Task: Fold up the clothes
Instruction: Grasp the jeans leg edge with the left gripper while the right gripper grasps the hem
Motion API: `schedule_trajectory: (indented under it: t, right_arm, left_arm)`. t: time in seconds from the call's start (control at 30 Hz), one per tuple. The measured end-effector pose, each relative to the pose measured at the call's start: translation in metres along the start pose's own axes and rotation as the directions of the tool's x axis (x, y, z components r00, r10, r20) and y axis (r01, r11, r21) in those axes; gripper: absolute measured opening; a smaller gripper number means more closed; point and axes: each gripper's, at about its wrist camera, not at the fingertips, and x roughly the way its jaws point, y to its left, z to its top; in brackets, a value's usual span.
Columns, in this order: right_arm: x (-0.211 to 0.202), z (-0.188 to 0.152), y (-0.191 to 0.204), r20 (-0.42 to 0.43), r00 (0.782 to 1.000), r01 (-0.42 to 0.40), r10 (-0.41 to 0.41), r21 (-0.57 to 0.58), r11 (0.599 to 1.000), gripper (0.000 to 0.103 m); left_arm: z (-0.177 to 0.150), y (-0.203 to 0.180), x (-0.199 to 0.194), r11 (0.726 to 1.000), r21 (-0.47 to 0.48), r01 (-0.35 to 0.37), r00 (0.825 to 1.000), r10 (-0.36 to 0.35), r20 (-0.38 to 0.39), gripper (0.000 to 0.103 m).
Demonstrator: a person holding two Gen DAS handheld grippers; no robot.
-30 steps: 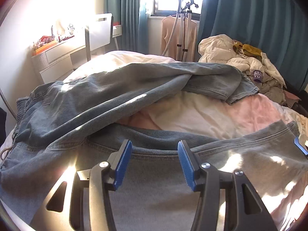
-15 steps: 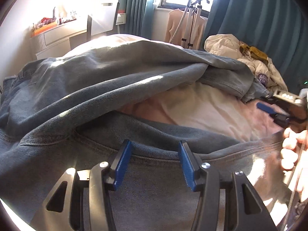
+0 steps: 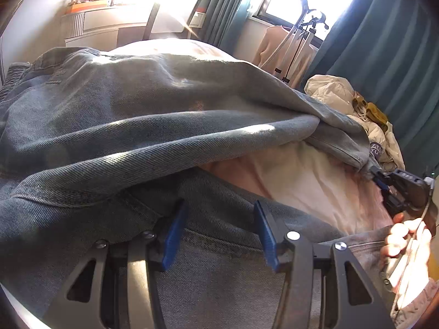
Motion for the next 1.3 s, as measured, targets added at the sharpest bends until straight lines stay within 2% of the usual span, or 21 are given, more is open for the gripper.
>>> schedule_trajectory:
  t: [0.2, 0.3, 0.47, 0.57, 0.63, 0.67, 0.7, 0.77, 0.8, 0.93, 1.0, 1.07, 1.13, 1.17, 1.27, 1.3]
  right_arm:
    - [-0.068, 0.041, -0.001, 0.093, 0.995, 0.033, -0.032, -0.016, 0.999, 0.007]
    - [-0.103, 0.066, -0.01, 0.123, 0.989, 0.087, -0.084, -0.019, 0.996, 0.007]
    - [-0.152, 0.11, -0.026, 0.176, 0.965, 0.204, -0.194, -0.042, 0.978, 0.007]
    - [-0.171, 0.135, -0.027, 0.231, 0.938, 0.283, -0.26, -0.071, 0.957, 0.006]
    - [-0.183, 0.148, -0.036, 0.265, 0.926, 0.286, -0.268, -0.032, 0.958, 0.006]
    - [-0.189, 0.154, -0.04, 0.289, 0.915, 0.303, -0.281, -0.034, 0.952, 0.006]
    - [-0.191, 0.158, -0.043, 0.304, 0.896, 0.355, -0.322, -0.056, 0.933, 0.006]
    - [-0.183, 0.162, -0.059, 0.272, 0.875, 0.432, -0.401, -0.065, 0.9, 0.006]
    - [-0.177, 0.162, -0.069, 0.243, 0.872, 0.452, -0.426, -0.062, 0.89, 0.006]
    - [-0.162, 0.14, -0.107, 0.147, 0.869, 0.484, -0.472, -0.056, 0.873, 0.009]
    - [-0.164, 0.125, -0.123, 0.131, 0.875, 0.472, -0.466, -0.013, 0.882, 0.011]
    - [-0.171, 0.108, -0.129, 0.142, 0.893, 0.428, -0.427, 0.027, 0.904, 0.014]
    - [-0.179, 0.093, -0.134, 0.152, 0.909, 0.381, -0.387, 0.072, 0.922, 0.033]
    - [-0.182, 0.087, -0.136, 0.152, 0.92, 0.35, -0.362, 0.097, 0.932, 0.035]
    - [-0.188, 0.07, -0.138, 0.136, 0.961, 0.211, -0.239, 0.193, 0.958, 0.042]
    - [-0.184, 0.068, -0.138, 0.115, 0.972, 0.176, -0.204, 0.218, 0.96, 0.05]
  left_arm:
    - [0.005, 0.004, -0.008, 1.0, -0.012, -0.015, 0.999, 0.016, 0.03, 0.051]
    - [0.009, 0.007, -0.013, 0.999, -0.015, -0.03, 0.998, 0.031, 0.053, 0.051]
    - [0.014, 0.009, -0.01, 0.999, -0.032, -0.028, 0.998, 0.03, 0.048, 0.051]
    - [0.015, 0.01, -0.008, 0.999, -0.033, -0.029, 0.999, 0.03, 0.045, 0.051]
    - [0.016, 0.01, -0.008, 0.999, -0.034, -0.026, 0.999, 0.028, 0.045, 0.051]
    - [0.015, 0.009, -0.008, 0.999, -0.033, -0.026, 0.999, 0.028, 0.045, 0.051]
    - [0.014, 0.007, -0.009, 0.999, -0.032, -0.026, 0.999, 0.028, 0.045, 0.051]
    - [0.014, 0.005, -0.007, 0.999, -0.023, -0.028, 0.999, 0.028, 0.04, 0.051]
    - [0.013, 0.004, -0.006, 0.999, -0.018, -0.028, 0.999, 0.029, 0.037, 0.051]
    - [0.012, -0.001, -0.001, 1.0, 0.004, -0.009, 1.0, 0.009, 0.01, 0.051]
    - [0.01, -0.002, 0.001, 1.0, 0.014, 0.004, 1.0, -0.004, -0.006, 0.051]
    - [0.01, -0.004, 0.003, 1.0, 0.015, 0.015, 1.0, -0.015, -0.013, 0.051]
    - [0.01, -0.005, 0.004, 1.0, 0.018, 0.024, 1.0, -0.024, -0.011, 0.051]
    - [0.01, -0.007, 0.004, 0.999, 0.032, 0.024, 1.0, -0.024, -0.006, 0.051]
    - [0.009, -0.02, 0.004, 0.991, 0.131, -0.021, 1.0, 0.019, 0.02, 0.051]
    - [0.009, -0.025, 0.006, 0.985, 0.166, -0.046, 0.999, 0.042, 0.033, 0.051]
